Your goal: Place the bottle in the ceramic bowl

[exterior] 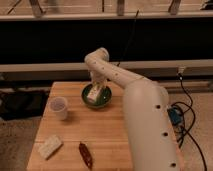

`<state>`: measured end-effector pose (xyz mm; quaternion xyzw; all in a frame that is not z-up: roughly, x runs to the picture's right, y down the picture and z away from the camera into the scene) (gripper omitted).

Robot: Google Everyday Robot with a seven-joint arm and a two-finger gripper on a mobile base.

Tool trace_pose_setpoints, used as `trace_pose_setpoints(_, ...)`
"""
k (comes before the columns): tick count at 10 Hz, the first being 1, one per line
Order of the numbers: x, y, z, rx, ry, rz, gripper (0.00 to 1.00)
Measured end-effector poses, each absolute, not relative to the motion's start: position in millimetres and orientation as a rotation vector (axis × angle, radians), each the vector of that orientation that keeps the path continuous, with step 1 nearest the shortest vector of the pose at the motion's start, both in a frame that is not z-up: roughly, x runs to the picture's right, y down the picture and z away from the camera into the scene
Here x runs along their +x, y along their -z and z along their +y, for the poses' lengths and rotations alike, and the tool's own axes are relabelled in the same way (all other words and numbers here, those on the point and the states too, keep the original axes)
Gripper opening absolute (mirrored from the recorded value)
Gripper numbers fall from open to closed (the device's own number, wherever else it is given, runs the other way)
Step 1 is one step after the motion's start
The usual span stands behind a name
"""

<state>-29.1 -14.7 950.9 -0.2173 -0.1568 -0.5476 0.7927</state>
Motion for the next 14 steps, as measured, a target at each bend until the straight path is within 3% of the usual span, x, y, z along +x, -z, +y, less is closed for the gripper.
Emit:
trace_pose_setpoints(4, -29, -950, -11, -0.465, 1.172, -0.353, 0.74)
trace_pose_setpoints(5, -29, -949, -11, -0.464, 1.172, -0.357, 0.79)
trace_pose_setpoints(14, -9, -925, -36, -0.427, 1.163, -0.35, 0.8)
